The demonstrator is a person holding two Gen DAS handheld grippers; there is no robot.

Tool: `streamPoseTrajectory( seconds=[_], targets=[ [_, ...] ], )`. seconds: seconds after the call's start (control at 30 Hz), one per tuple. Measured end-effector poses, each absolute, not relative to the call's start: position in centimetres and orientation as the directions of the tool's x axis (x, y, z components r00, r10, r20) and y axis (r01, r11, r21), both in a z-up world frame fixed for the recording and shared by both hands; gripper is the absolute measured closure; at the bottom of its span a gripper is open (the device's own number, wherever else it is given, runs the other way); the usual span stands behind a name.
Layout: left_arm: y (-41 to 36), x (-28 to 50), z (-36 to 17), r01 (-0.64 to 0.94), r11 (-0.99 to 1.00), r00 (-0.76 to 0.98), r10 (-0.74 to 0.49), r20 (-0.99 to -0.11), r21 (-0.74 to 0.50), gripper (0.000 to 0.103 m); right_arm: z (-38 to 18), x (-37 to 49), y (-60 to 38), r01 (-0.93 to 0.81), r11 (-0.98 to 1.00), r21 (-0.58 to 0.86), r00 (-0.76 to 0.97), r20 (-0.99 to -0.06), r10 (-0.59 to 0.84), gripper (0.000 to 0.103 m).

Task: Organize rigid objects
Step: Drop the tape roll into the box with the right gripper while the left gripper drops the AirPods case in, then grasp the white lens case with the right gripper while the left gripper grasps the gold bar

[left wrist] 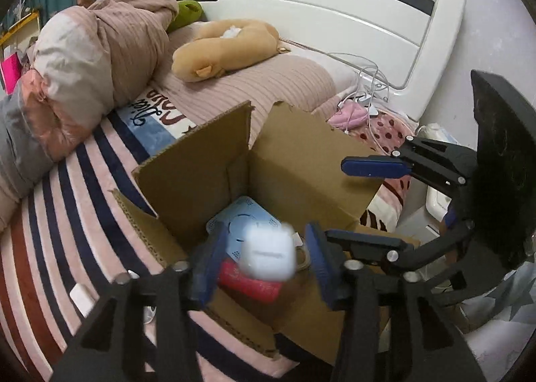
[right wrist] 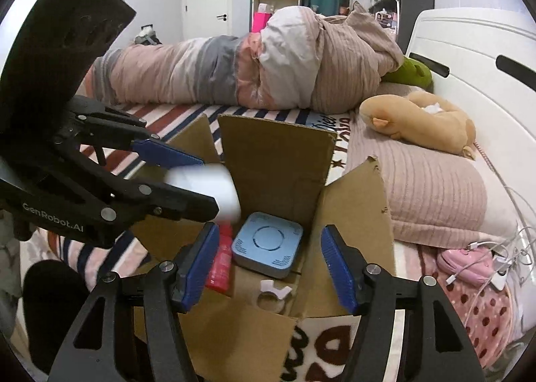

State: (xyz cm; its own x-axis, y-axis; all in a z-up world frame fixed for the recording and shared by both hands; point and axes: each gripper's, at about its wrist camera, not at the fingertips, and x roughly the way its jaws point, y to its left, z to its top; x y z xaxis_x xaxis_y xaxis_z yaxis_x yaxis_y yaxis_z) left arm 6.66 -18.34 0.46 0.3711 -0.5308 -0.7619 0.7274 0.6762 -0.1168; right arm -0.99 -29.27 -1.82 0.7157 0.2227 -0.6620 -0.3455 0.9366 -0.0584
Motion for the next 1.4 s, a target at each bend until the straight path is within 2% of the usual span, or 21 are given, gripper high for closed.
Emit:
streamPoseTrajectory(
  seconds=[0.07,0.2,0.4,0.5,0.6,0.67,0.8,0.97,1.1,1.27,1.37,1.4],
  targets=[
    [-17.2,6.4,1.3,0.719,0.682,0.388,-0.553,-0.737,-0.133,0.034,-2.0,-1.0,-29.3,-0.342,0.938,-0.061,0.714,-0.665,0.217,0.04],
    [-13.2,5.4,3.1,0.677,0.726,0.473,-0.556,-0.684,-0.122,0.033,-1.8,-0.9,-28.7,-0.348,0.936,-0.047,0.712,-0.663,0.231,0.04],
    [-4.7,4.5,3.1,0.502,0.865,0.653,-0.393,-0.648,-0.018,0.032,0.6,-2.2,-24.3,-0.462,0.887,0.016,0.715,-0.584,0.383,0.039],
    [0.3,4.5,0.6,0.379,0.925,0.698,-0.268,-0.664,0.026,0.032,1.5,-3.0,-20.5,-0.557,0.83,0.027,0.682,-0.556,0.475,0.04],
    [3.8,4.8,-2.4,0.324,0.946,0.678,-0.243,-0.694,-0.014,0.032,1.1,-3.3,-15.6,-0.658,0.753,0.031,0.606,-0.572,0.553,0.039],
    [5.7,5.1,-5.1,0.291,0.955,0.655,-0.234,-0.718,-0.046,0.032,-0.5,-2.8,-12.3,-0.7,0.713,0.037,0.542,-0.623,0.564,0.04],
    [7.4,5.7,-9.7,0.263,0.96,0.616,-0.245,-0.749,-0.098,0.031,-6.1,-0.2,-8.0,-0.666,0.746,0.001,0.503,-0.738,0.45,0.04],
    [7.4,7.4,-13.8,0.266,0.947,0.568,-0.304,-0.764,-0.179,0.024,-13.4,4.4,-8.3,-0.488,0.869,-0.081,0.524,-0.824,0.217,0.04],
    [5.6,9.1,-16.0,0.293,0.922,0.515,-0.375,-0.77,-0.253,0.024,-16.4,7.4,-8.6,-0.425,0.891,-0.161,0.553,-0.825,0.115,0.038],
    [3.9,10.5,-16.5,0.282,0.919,0.519,-0.387,-0.763,-0.275,0.02,-17.3,8.8,-8.5,-0.426,0.889,-0.168,0.594,-0.793,0.135,0.03],
    [3.1,11.1,-16.7,0.281,0.918,0.516,-0.39,-0.763,-0.279,0.017,-17.5,9.1,-7.8,-0.427,0.886,-0.182,0.606,-0.785,0.13,0.03],
    [2.9,11.1,-16.8,0.283,0.92,0.516,-0.385,-0.765,-0.272,0.016,-17.5,9.0,-7.8,-0.424,0.888,-0.177,0.605,-0.785,0.133,0.033]
  ],
)
